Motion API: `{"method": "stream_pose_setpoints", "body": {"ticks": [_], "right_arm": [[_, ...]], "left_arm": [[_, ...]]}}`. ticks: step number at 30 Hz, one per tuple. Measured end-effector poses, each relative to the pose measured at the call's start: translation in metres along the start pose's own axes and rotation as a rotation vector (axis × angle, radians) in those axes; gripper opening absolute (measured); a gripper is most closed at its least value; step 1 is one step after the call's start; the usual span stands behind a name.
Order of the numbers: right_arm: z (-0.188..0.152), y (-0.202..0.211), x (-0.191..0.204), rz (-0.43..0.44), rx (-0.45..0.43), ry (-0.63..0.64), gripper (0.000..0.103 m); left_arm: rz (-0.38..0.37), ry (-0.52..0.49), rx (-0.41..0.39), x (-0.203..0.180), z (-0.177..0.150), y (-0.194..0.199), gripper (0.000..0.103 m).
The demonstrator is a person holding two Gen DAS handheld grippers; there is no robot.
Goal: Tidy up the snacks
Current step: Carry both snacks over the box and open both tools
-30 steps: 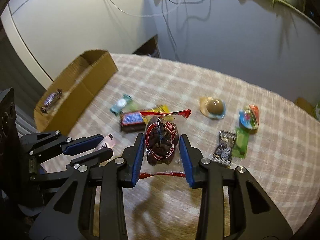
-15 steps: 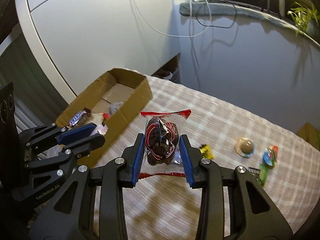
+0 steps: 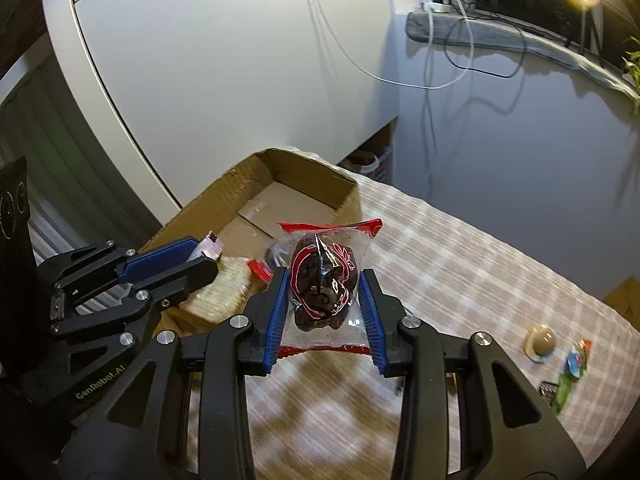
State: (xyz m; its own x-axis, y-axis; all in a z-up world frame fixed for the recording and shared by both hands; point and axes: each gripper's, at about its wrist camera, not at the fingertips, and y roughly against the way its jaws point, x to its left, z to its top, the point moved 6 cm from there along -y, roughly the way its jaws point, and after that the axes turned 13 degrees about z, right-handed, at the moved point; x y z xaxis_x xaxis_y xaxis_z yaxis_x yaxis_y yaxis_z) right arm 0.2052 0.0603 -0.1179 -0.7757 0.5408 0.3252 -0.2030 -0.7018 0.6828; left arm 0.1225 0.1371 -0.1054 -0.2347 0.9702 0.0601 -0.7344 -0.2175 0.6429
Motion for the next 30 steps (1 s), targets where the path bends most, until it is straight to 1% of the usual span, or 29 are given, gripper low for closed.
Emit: {"method": "stream_pose_setpoints", "body": {"ticks": [12, 18, 24, 30], "right_arm": [[0.028, -0.055, 0.018, 0.047, 0.043, 0.039, 0.037], [0.036, -0.079, 0.021, 0.065, 0.066, 0.047, 0.037], [0.039, -0.093, 0.019, 0.067, 0.083, 0.048, 0.037], [0.04, -0.098, 0.016, 0.063, 0.088, 0.045, 0.037]], "left_arm": [[0.049, 0.056, 0.045, 0.042, 0.004, -0.031, 0.017], [0.058, 0.069, 0.064, 0.054, 0.003, -0.043, 0.017], [0.063, 0.076, 0.071, 0.059, 0.004, -0.048, 0.017], [0.068, 0.083, 0.078, 0.061, 0.004, -0.05, 0.017]]}}
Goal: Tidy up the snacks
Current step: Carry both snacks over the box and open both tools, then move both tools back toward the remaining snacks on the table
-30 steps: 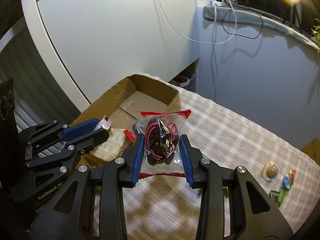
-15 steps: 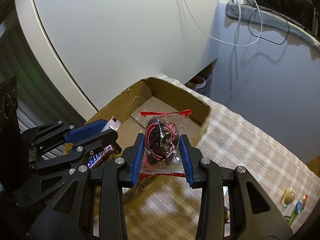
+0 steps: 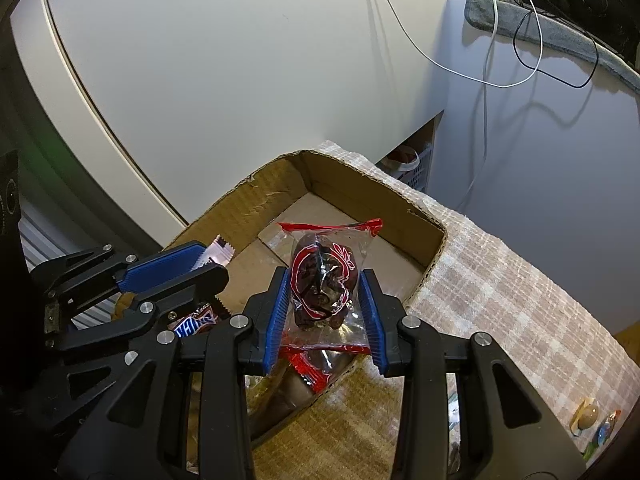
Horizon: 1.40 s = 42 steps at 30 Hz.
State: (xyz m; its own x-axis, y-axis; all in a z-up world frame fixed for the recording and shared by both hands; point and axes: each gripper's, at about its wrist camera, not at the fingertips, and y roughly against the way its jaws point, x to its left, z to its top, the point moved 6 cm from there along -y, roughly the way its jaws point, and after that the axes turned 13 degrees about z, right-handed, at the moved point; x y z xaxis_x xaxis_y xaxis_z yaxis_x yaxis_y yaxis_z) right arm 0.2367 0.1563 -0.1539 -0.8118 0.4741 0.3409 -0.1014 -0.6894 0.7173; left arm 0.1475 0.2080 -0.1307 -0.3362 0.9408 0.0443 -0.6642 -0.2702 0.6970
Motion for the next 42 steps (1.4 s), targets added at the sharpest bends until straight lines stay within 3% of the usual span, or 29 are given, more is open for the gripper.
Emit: {"method": "stream_pose_setpoints", "body": {"ticks": [7, 9, 11, 15, 17, 32, 34, 35, 36, 42], "right_arm": [[0.002, 0.0, 0.001, -0.003, -0.009, 0.006, 0.039], [0.003, 0.0, 0.0, -0.01, -0.018, 0.007, 0.053], [0.005, 0.004, -0.002, -0.019, -0.032, 0.004, 0.063], [0.006, 0.009, -0.006, -0.031, -0.046, -0.006, 0.066], [0.005, 0.011, -0.007, -0.042, -0.046, -0.005, 0.066], [-0.012, 0.054, -0.012, -0.086, -0.091, -0.016, 0.067], [-0.016, 0.062, -0.014, -0.097, -0.095, -0.019, 0.074], [-0.019, 0.068, -0.015, -0.101, -0.107, -0.019, 0.085], [-0.021, 0.072, -0.015, -0.105, -0.115, -0.019, 0.09], [-0.04, 0.102, -0.027, -0.176, -0.134, -0.014, 0.09]], "left_arm": [[0.007, 0.015, -0.003, 0.002, 0.001, 0.001, 0.019], [0.013, 0.015, -0.003, 0.003, 0.001, 0.002, 0.021], [0.023, 0.018, -0.006, 0.005, 0.001, 0.002, 0.029], [0.037, 0.023, -0.009, 0.008, 0.002, 0.004, 0.033], [0.042, 0.027, -0.013, 0.01, 0.002, 0.006, 0.043], [0.015, 0.014, -0.066, -0.007, 0.003, 0.038, 0.043], [0.004, 0.009, -0.072, -0.012, 0.003, 0.042, 0.043], [0.0, 0.007, -0.073, -0.015, 0.002, 0.043, 0.043], [-0.005, 0.005, -0.074, -0.017, 0.002, 0.044, 0.043], [-0.045, -0.011, -0.073, -0.039, -0.002, 0.049, 0.05]]}}
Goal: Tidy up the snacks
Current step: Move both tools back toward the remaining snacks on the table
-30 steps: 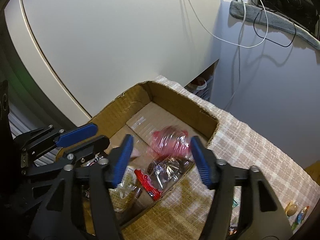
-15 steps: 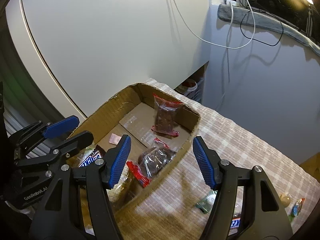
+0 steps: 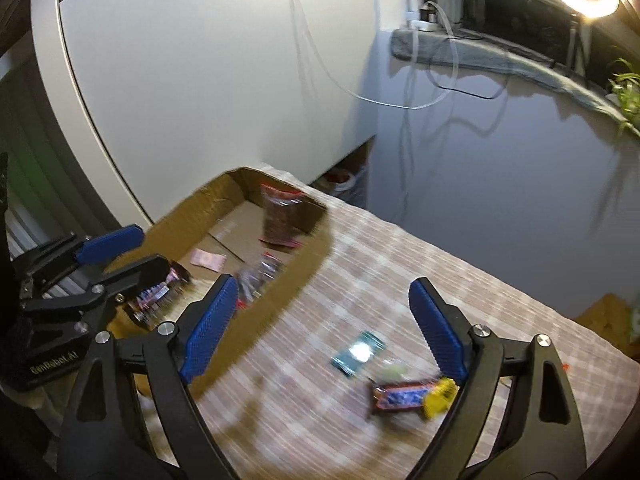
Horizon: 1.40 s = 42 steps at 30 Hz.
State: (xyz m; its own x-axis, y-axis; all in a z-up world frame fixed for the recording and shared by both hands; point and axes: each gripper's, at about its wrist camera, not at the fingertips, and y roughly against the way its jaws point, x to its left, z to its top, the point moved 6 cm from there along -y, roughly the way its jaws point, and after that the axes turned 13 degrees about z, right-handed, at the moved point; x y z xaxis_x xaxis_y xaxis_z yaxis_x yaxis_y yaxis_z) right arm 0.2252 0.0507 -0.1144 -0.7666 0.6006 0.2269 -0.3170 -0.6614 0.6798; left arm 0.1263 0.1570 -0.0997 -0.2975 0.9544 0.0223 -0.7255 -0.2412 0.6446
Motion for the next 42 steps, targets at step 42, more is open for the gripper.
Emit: {"method": "stream_pose_setpoints", "body": {"ticks": [42], "right_arm": [[-0.141, 0.069, -0.164, -0.117, 0.033, -0.299, 0.054]], "left_arm": [[-0.254, -0.328, 0.123, -0.198, -0.051, -0.044, 0.044]]}}
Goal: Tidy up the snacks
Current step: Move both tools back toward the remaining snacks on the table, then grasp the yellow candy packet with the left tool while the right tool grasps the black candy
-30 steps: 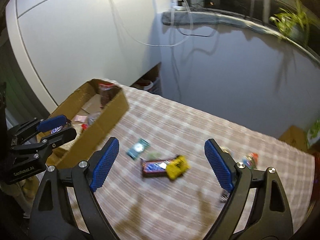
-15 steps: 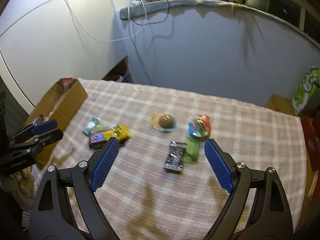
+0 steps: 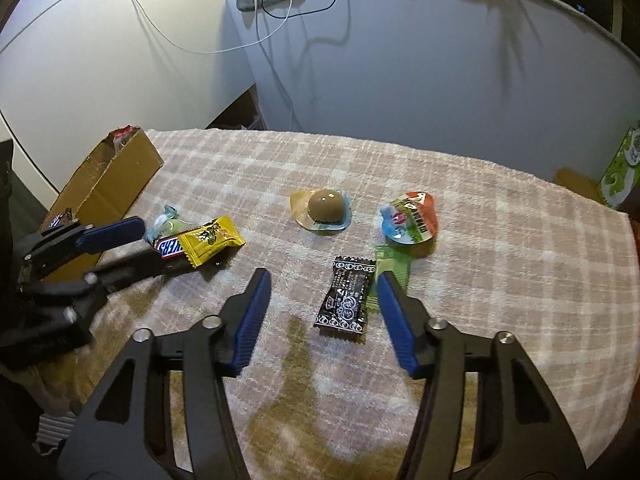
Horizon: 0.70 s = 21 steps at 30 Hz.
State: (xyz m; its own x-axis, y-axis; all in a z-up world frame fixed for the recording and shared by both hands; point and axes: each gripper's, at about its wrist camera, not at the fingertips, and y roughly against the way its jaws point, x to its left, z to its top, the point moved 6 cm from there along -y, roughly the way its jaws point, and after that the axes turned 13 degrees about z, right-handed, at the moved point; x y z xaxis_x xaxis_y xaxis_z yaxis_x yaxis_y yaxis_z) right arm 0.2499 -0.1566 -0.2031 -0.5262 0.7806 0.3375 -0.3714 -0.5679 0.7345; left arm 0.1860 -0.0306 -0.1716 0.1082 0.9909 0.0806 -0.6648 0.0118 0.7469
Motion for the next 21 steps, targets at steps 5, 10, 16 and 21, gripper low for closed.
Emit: {"method": "stream_pose_setpoints", "body": {"ticks": [5, 10, 16, 21], "right_arm": [[0.0, -0.01, -0.001, 0.014, 0.015, 0.005, 0.047], [0.0, -0.018, -0.005, -0.003, 0.031, 0.016, 0.043], [-0.002, -0.024, -0.009, -0.051, 0.042, 0.032, 0.043], [-0.004, -0.027, -0.01, -0.075, 0.043, 0.048, 0.027]], "left_arm": [[0.05, -0.088, 0.004, -0.018, 0.006, -0.02, 0.037], [0.075, -0.121, 0.015, -0.022, 0.005, -0.034, 0.029], [0.065, -0.113, 0.008, -0.017, 0.005, -0.039, 0.022], [0.044, -0.081, 0.01, -0.012, 0.005, -0.04, 0.019]]}}
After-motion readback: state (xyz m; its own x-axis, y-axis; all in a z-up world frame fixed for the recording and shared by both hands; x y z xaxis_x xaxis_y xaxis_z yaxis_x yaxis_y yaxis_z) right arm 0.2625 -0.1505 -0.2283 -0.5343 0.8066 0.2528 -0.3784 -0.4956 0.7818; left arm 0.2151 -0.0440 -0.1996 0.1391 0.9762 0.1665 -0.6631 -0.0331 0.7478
